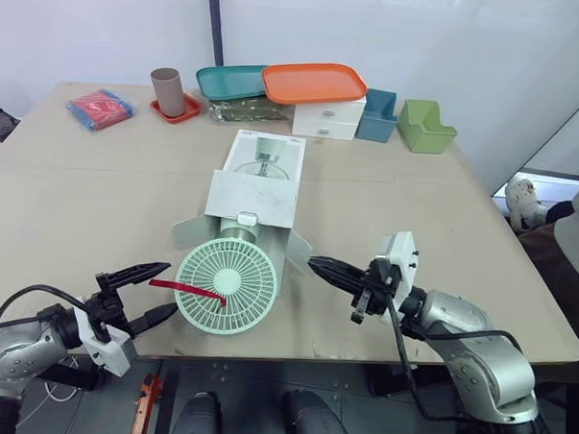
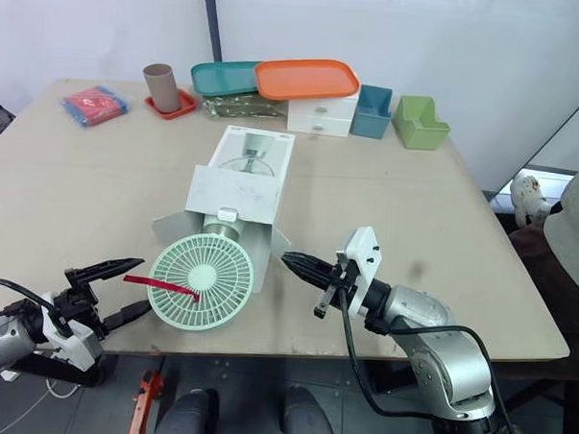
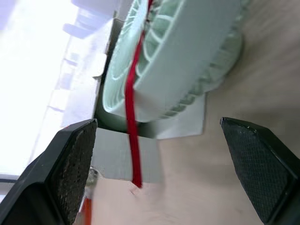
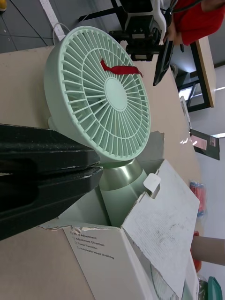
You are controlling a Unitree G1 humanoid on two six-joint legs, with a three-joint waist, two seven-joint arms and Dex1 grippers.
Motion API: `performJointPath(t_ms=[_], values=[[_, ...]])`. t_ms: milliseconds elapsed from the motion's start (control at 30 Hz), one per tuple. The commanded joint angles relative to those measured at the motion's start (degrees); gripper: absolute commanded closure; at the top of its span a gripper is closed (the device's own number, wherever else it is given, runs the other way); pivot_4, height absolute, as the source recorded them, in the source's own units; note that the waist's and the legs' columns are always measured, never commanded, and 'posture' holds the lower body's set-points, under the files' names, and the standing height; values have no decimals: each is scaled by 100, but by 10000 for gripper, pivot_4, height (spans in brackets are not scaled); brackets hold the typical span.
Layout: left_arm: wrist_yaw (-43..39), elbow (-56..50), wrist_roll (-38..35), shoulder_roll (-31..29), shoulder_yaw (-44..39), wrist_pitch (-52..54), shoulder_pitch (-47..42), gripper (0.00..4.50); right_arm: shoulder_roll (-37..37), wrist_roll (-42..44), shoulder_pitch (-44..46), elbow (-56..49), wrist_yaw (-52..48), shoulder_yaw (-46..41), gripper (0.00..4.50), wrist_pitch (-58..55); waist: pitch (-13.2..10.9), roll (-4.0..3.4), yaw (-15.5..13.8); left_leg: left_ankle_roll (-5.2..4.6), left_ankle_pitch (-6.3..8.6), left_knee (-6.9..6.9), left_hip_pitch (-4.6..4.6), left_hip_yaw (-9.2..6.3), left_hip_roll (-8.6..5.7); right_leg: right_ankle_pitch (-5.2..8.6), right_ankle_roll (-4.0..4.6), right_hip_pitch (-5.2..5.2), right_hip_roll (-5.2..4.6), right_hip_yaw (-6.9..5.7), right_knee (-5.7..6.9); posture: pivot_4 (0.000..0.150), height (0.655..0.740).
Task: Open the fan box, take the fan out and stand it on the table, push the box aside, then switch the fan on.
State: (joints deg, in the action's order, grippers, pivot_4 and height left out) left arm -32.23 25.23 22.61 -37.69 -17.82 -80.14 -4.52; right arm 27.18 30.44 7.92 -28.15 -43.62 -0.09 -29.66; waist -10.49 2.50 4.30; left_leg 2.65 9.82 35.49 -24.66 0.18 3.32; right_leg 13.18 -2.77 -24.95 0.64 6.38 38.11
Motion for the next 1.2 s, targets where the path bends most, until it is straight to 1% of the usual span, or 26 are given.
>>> performJointPath(t_ms=[33, 200, 400, 467, 567, 600, 700, 800, 1000, 1033, 1133, 1200], values=[[475, -120, 248, -25, -25, -155, -156, 273, -46, -107, 106, 8, 125, 37, 45000, 178, 1, 1, -1, 0, 0, 0, 1, 0, 1, -1, -1, 0, 1, 0, 0, 1500, 7400], [786, -118, 733, -104, 275, -297, -197, 273, -98, -135, 167, 54, 171, 93, 45000, 220, 1, 1, 6, 0, 0, -1, 5, 5, 4, -4, 1, 0, 2, 0, 2, 1500, 7400], [1287, -3, 1347, -121, 371, -338, -394, 273, -16, -96, 124, 40, 102, 72, 45000, 258, 1, 1, 1, 0, 0, 0, 4, 5, 5, -5, -1, 1, 2, -1, 3, 1500, 7400], [1486, -17, 1654, -83, 340, -304, -529, 273, 53, -86, 94, 24, 27, 57, 45000, 270, 1, 1, 0, -1, -1, 1, 5, 6, 5, -6, -3, 3, 1, -1, 3, 1500, 7400], [1719, 15, 1894, -99, 478, -307, -696, 273, 429, 143, -208, -270, -564, 57, 45000, 314, 2, 2, -8, -3, -5, 4, 4, 8, 4, -10, -7, 7, -1, -1, 4, 1500, 7400], [1825, 45, 1953, -121, 528, -292, -732, 273, 517, 133, -257, -297, -625, 54, 45000, 343, 2, 2, -9, -3, -5, 4, 4, 8, 4, -8, -8, 9, -1, -1, 3, 1500, 7400], [2122, 81, 2150, -167, 599, -274, -837, 273, 638, 147, -295, -322, -642, 21, 45000, 340, 2, 2, -2, -3, -5, 5, 4, 11, 4, -7, -9, 9, -2, -1, 3, 1500, 7400], [2407, 82, 2358, -245, 757, -299, -926, 273, 839, 173, -458, -435, -916, 95, 45000, 403, 3, 2, -1, -4, -6, 5, 14, 13, 8, -14, -6, 12, 1, -1, 7, 1500, 7400], [2985, 34, 2784, -371, 970, -178, -986, 273, 863, 95, -477, -384, -921, 211, 45000, 487, 3, 3, -1, -4, -6, 7, 41, 22, 10, -14, -6, 46, -1, 0, 6, 1500, 7400], [3106, -9, 2882, -379, 970, -138, -995, 273, 869, 106, -487, -394, -932, 221, 45000, 493, 3, 3, -1, -4, -6, 8, 43, 22, 10, -13, -7, 50, -1, 0, 5, 1500, 7400], [3757, -224, 3565, -489, 968, 198, -1055, 273, 882, 71, -531, -388, -964, 272, 45000, 548, 3, 3, -2, -4, -6, 10, 45, 24, 11, -13, -5, 54, -2, 0, 5, 1500, 7400], [4151, -243, 3800, -593, 1064, 333, -1076, 273, 880, 34, -531, -375, -960, 300, 45000, 575, 3, 3, -3, -4, -7, 11, 44, 24, 12, -14, -7, 55, -2, -1, 6, 1500, 7400]])
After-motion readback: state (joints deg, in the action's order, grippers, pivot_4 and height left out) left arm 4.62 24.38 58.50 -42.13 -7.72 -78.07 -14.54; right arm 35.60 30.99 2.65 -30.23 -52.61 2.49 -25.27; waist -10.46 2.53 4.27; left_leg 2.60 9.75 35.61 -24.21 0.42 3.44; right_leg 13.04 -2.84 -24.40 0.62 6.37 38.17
